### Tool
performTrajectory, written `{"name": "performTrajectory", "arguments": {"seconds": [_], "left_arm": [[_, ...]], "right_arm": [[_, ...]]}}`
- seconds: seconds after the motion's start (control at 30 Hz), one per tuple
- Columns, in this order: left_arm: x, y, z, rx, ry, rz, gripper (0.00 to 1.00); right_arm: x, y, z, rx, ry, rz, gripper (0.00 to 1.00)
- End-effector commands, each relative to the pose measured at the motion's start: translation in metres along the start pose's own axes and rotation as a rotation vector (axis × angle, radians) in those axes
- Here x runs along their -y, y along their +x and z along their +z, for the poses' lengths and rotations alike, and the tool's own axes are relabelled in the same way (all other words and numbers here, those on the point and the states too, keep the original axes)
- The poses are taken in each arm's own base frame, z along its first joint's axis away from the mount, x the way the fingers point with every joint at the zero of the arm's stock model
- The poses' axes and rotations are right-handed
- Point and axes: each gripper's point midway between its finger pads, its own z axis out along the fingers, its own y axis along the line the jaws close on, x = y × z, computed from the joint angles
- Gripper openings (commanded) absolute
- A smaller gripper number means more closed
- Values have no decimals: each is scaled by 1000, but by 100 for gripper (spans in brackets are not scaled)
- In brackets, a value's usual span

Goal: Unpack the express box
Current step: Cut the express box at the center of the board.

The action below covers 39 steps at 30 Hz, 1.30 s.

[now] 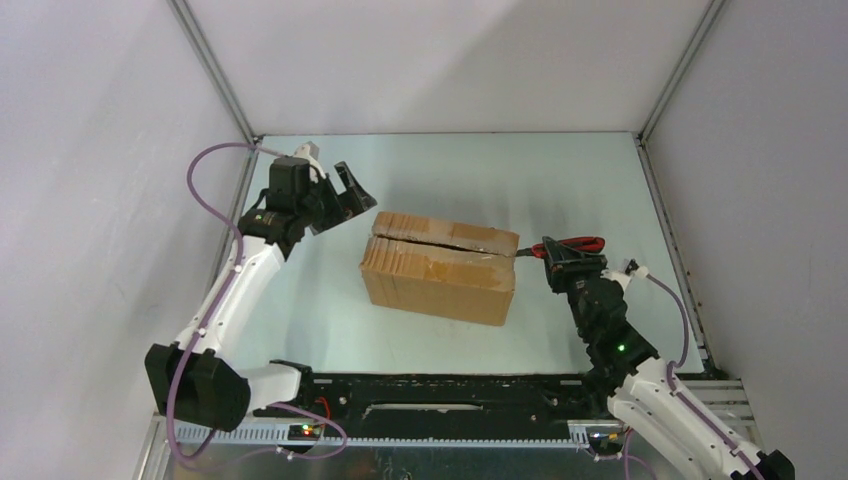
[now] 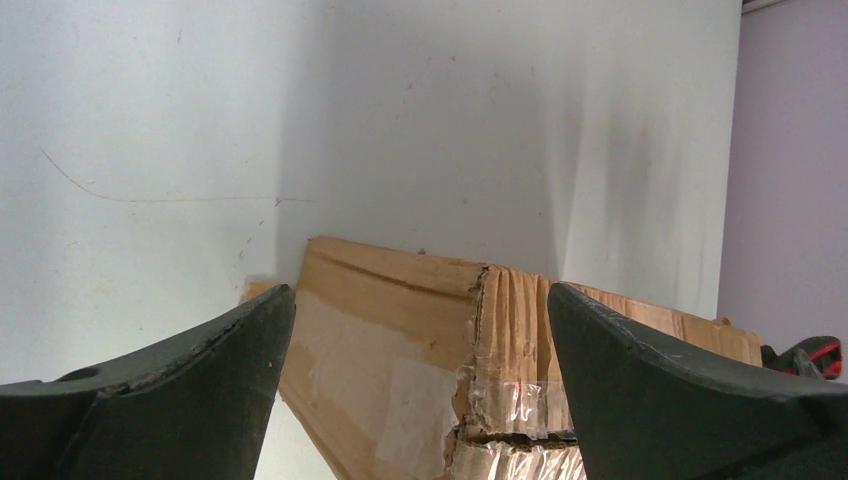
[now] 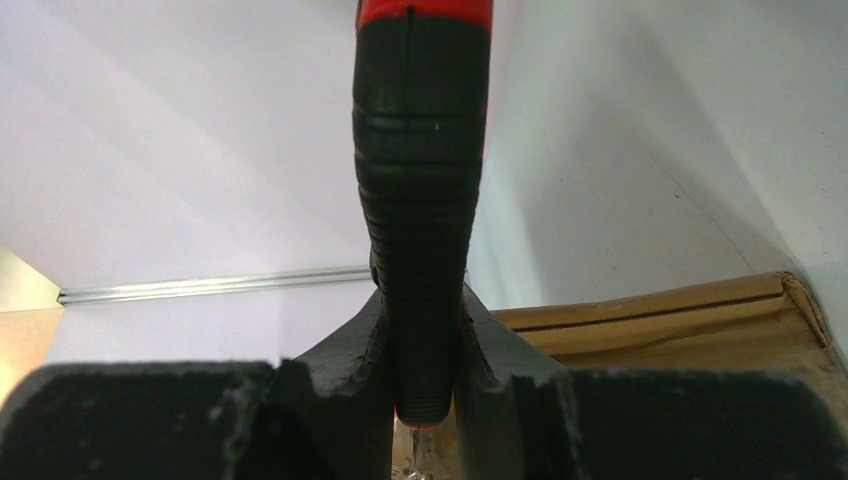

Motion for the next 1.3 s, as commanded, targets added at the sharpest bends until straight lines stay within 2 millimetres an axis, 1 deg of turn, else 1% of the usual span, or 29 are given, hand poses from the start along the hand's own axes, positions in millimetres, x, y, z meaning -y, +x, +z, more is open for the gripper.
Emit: {"name": "performTrajectory", "arguments": {"seconds": [0.0,0.13,0.23,0.57,0.8,0.87,0.97,1.13,1.27], "left_arm": [[1,4,2,-16,25,-24,100],[2,4,1,-17,29,-25,100],[2,5,1,-19,27,-25,100],[5,9,1,-34,47,-42,100],[3,20,1,-68,53,-66,99],[3,27,2,-87,59,-83,98],[3,37,4,-110,75,-113,95],[11,48,5,-130,107,-124,91],[19,52,3,-136,126,-123,89]], "right_arm": [[-12,2,4,-2,-38,31,0],[-7,4,6,-4,-23,30,0],[-3,1,6,4,-22,35,0],[-4,0,6,9,-43,41,0],[-16,12,7,-40,-106,108,0],[-19,13,6,-51,-130,149,0],[-21,16,3,-67,-133,156,0],[-25,24,1,-97,-145,179,0],[-28,39,0,-145,-144,186,0]]}}
